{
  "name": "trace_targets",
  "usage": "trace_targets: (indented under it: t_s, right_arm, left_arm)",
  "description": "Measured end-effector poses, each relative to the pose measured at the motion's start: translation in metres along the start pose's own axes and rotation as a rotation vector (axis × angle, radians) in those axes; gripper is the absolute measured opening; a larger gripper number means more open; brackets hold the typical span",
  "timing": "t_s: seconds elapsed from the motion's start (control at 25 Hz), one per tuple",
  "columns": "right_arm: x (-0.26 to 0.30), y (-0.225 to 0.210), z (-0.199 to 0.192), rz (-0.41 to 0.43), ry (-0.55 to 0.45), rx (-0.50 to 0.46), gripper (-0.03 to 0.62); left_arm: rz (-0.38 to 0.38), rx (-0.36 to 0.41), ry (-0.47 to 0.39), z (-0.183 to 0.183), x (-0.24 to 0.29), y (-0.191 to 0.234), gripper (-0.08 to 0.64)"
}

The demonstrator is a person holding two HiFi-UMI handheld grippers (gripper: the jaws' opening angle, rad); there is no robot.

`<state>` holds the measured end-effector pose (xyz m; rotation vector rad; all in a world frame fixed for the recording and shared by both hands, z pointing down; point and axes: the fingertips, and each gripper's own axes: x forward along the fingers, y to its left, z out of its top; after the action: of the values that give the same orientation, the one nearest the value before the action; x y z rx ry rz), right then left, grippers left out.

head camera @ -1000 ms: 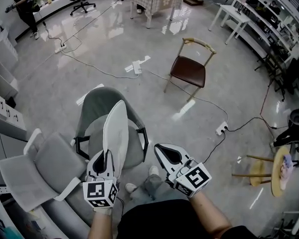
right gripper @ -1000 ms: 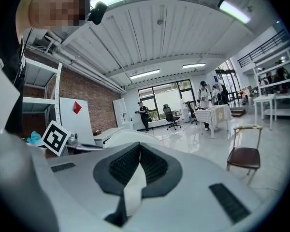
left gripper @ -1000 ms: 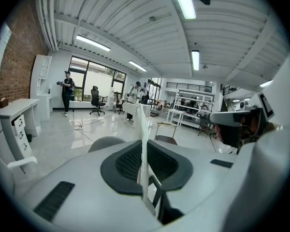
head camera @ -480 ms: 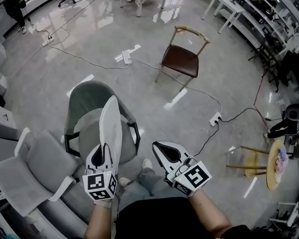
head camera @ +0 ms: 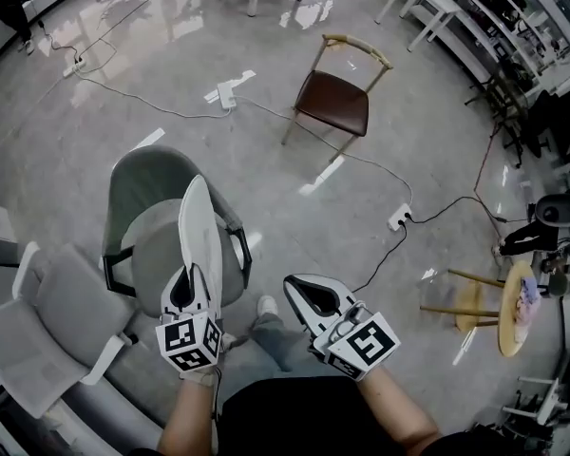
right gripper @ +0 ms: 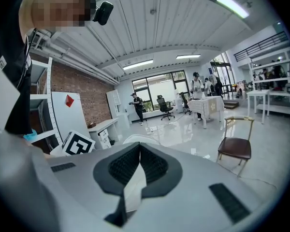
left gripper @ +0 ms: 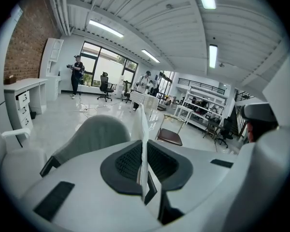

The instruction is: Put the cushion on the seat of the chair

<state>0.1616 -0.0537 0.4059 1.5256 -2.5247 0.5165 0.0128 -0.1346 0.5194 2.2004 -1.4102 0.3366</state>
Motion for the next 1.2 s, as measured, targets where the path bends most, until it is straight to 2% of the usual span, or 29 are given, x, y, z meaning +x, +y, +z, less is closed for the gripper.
trace_targets:
  t_s: [0.24, 0.44, 0.6, 0.76, 1.2]
  right_arm:
    - [-0.004, -0.016, -0.009, -0.008, 0.009, 0.017, 0.011]
    - [-0.005, -0.026, -0.010, -0.008, 0.004, 0.024, 0.011]
    - [-0.006, -0.033, -0.023, -0.017, 0.073, 0.009, 0.011]
    - [-0.006, -0.034, -0.028, -0.013, 0.092, 0.007, 0.011]
    - [0.003, -0.028, -0.031, 0.006, 0.111, -0.003, 0.011]
  left_arm:
    - [0.020, -0.094, -0.021, -0.008, 0.024, -0.012, 0.038]
    - [0.035, -0.109, -0.042, -0.012, 0.040, -0.019, 0.040]
    - [0.051, -0.136, -0.037, -0.025, 0.052, -0.015, 0.040]
    - [0.063, -0.171, -0.037, -0.036, 0.057, -0.008, 0.040]
    - [0.082, -0.164, 0.013, -0.065, 0.068, 0.018, 0.040]
